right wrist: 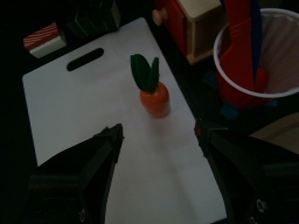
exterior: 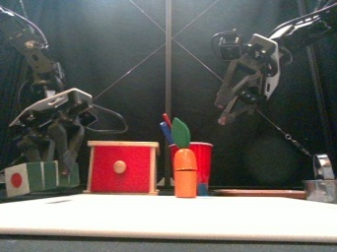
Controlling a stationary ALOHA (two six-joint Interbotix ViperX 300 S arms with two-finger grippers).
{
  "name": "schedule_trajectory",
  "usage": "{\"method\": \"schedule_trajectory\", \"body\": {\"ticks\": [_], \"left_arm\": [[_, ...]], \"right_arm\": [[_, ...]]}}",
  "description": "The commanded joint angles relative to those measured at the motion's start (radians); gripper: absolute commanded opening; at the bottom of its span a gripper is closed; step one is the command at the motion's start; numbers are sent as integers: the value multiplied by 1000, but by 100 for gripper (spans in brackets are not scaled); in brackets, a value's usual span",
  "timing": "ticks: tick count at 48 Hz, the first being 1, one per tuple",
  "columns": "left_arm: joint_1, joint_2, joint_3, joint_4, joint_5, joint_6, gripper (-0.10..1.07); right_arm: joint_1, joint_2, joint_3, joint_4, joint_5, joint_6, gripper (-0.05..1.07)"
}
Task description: Place sushi roll on cutting board
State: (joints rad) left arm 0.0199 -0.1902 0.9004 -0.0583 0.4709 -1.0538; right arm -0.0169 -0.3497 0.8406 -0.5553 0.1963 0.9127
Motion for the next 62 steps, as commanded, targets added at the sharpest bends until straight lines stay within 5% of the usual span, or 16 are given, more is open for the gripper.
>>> {"method": "schedule_trajectory", "body": {"ticks": [1,23,40,62], "left_arm": [[-21,-8,-57,-11,11,-5,73],[-60,95,-176,60,32,-242,73],[-155,186,-341,147,112,-385,73],[-304,268,-492,331,247,-686,73]], "right_arm": [[3,-9,-8,3,-6,2,97],[9,-9,3,20,-6,2,97],[9,-14,21,21,-2,2,97],[26,-38,54,25,0,-2,97]]}}
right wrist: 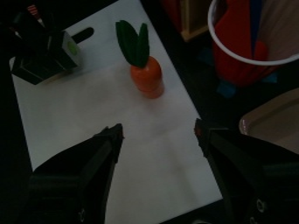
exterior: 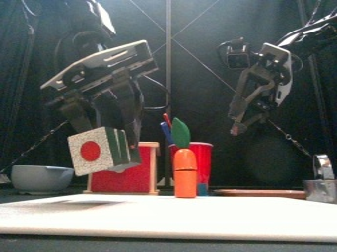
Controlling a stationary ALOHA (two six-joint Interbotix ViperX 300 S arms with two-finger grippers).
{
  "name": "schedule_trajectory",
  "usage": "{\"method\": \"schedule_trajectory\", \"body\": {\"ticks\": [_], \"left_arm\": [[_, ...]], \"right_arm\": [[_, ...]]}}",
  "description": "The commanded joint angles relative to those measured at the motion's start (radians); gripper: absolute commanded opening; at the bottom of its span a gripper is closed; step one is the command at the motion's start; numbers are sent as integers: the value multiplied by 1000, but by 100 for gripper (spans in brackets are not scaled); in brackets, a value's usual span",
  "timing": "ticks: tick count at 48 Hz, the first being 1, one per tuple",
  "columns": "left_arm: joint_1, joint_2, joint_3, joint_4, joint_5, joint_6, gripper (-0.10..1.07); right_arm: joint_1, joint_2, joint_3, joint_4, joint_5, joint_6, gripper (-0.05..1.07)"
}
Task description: Place sushi roll on cutting board
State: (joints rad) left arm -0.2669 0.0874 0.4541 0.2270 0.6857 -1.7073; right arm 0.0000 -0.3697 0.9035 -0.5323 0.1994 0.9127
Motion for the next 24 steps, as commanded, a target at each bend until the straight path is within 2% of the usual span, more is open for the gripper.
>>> {"method": "schedule_trajectory", "body": {"ticks": [1,10,16,24], "left_arm": [[-20,-8,-52,57,40,-46,73],[-38,32,-95,107,57,-121,73],[-38,72,-143,118,57,-117,73],[-40,123,-229,183,66,-110,73]], "right_arm": [[11,-18,-9,2,-3,-2,97],[23,-18,-9,2,-3,0,97],[29,-17,-8,2,-3,0,97],[31,-18,2,2,-3,2,97]]}}
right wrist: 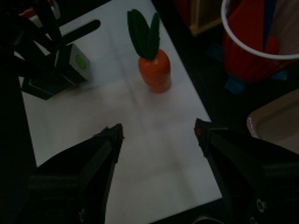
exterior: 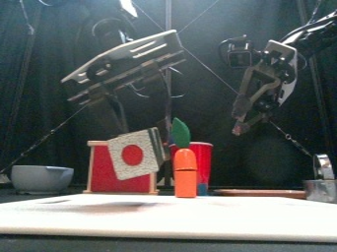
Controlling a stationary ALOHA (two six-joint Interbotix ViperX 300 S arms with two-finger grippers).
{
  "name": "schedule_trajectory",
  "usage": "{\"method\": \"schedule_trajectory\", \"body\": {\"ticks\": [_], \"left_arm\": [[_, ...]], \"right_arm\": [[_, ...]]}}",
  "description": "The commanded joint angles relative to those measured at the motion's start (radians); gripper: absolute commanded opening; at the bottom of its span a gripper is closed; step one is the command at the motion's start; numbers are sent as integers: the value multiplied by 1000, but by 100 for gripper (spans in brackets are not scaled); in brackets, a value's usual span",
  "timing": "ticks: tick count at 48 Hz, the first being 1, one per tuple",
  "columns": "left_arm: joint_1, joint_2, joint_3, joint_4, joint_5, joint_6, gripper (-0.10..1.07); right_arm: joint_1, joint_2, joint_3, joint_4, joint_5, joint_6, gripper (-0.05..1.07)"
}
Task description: Place sushi roll on cutting board
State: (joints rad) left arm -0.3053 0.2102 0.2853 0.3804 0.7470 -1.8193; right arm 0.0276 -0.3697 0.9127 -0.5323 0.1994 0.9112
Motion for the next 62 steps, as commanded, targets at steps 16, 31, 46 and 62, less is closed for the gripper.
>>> {"method": "schedule_trajectory", "body": {"ticks": [16,31,46,62], "left_arm": [[6,69,-146,41,17,5,73],[8,118,-202,43,17,8,73],[9,124,-196,43,17,9,73],[9,130,-199,43,15,15,83]], "right_arm": [[17,-66,31,34,55,0,97],[17,-247,100,54,137,3,97],[11,-247,115,61,137,-3,97],[6,-222,115,55,132,-9,97]]}}
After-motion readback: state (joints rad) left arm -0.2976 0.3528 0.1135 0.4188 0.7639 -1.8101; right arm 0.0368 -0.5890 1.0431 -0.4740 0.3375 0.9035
